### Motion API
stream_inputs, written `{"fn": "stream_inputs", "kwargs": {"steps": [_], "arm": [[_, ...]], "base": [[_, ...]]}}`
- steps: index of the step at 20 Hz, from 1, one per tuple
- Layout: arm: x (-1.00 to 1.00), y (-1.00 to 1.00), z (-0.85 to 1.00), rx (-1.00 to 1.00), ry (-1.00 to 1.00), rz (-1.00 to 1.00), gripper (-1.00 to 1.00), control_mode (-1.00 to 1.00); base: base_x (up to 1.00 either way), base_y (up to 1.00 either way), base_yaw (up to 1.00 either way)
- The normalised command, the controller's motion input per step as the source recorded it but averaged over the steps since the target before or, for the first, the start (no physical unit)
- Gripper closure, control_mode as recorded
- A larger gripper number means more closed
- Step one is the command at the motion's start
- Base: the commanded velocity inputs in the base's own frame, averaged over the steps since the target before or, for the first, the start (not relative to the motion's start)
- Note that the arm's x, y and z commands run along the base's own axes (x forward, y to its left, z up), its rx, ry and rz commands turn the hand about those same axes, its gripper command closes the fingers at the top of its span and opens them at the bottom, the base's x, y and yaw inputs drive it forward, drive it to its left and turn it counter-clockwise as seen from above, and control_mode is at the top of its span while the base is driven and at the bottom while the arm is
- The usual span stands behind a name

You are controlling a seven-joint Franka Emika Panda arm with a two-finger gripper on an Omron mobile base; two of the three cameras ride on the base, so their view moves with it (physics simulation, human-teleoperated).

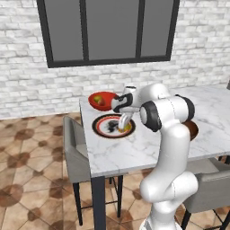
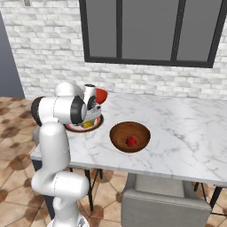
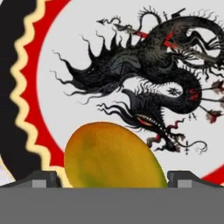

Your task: Take the fruits from the plate on the dining counter and place two fruits in each bowl.

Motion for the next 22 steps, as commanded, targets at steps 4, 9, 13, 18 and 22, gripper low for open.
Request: {"fn": "stream_inputs", "kwargs": {"steps": [4,9,13,18,22], "arm": [[-0.33,0.0,-0.07,0.0,0.0,0.01,-1.0,-1.0],[-0.01,0.0,-0.09,0.0,-0.04,0.0,-1.0,-1.0],[0.11,0.06,-0.01,0.0,-0.09,0.0,-1.0,-1.0],[0.11,0.18,-0.01,0.0,-0.05,0.0,-1.0,-1.0],[0.05,0.2,-0.2,0.0,0.0,0.0,1.0,-1.0]], "base": [[0.0,0.0,0.0],[0.0,0.0,0.0],[0.0,0.0,0.0],[0.0,0.0,0.0],[0.0,0.0,0.0]]}}
